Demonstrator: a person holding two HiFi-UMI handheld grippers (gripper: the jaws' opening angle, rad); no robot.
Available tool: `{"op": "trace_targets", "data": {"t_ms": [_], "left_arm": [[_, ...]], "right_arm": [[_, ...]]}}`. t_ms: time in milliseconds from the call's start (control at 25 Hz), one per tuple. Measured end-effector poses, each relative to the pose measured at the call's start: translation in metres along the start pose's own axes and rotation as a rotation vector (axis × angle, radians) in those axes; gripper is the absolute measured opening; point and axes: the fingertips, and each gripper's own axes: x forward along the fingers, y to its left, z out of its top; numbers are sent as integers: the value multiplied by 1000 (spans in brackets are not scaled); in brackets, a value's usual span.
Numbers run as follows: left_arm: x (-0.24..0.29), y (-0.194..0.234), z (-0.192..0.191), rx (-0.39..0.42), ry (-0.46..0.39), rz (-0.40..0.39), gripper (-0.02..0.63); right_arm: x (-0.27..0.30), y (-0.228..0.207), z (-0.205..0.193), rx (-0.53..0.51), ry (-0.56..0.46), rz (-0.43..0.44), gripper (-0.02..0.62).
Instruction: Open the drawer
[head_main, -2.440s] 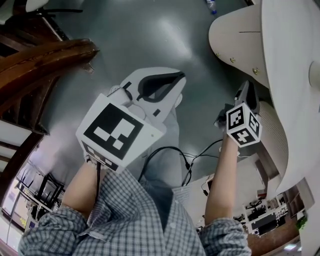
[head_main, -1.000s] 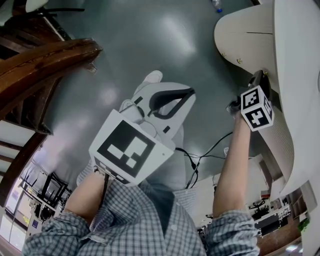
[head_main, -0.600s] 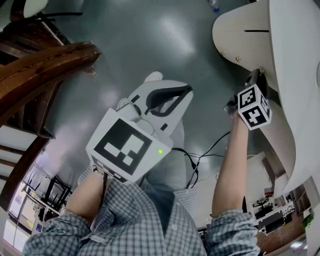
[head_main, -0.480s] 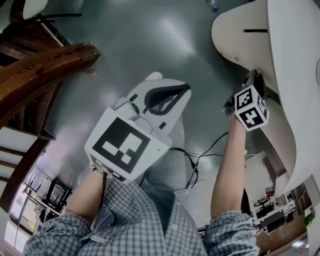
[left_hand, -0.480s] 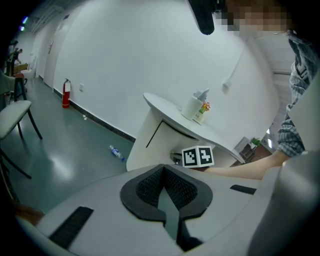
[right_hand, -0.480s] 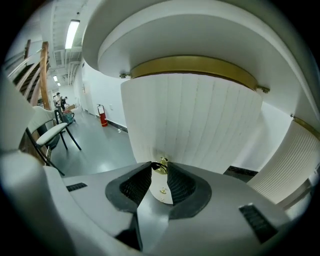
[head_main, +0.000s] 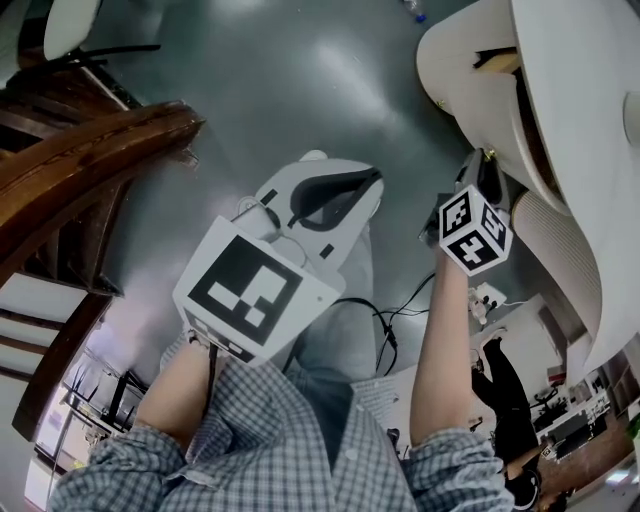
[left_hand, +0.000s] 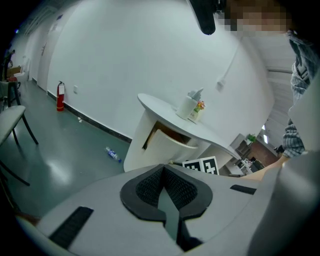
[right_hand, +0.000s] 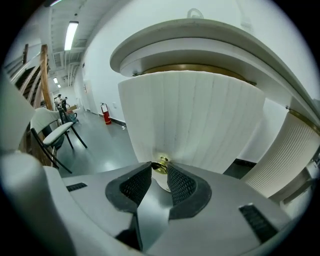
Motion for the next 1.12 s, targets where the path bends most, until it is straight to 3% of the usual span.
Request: {"op": "trace_targets", "data": {"t_ms": [1120], "left_arm": [[-5, -11, 0, 64, 26, -76, 5]], "right_arm": [[-77, 76, -82, 59, 100, 52, 94]]}}
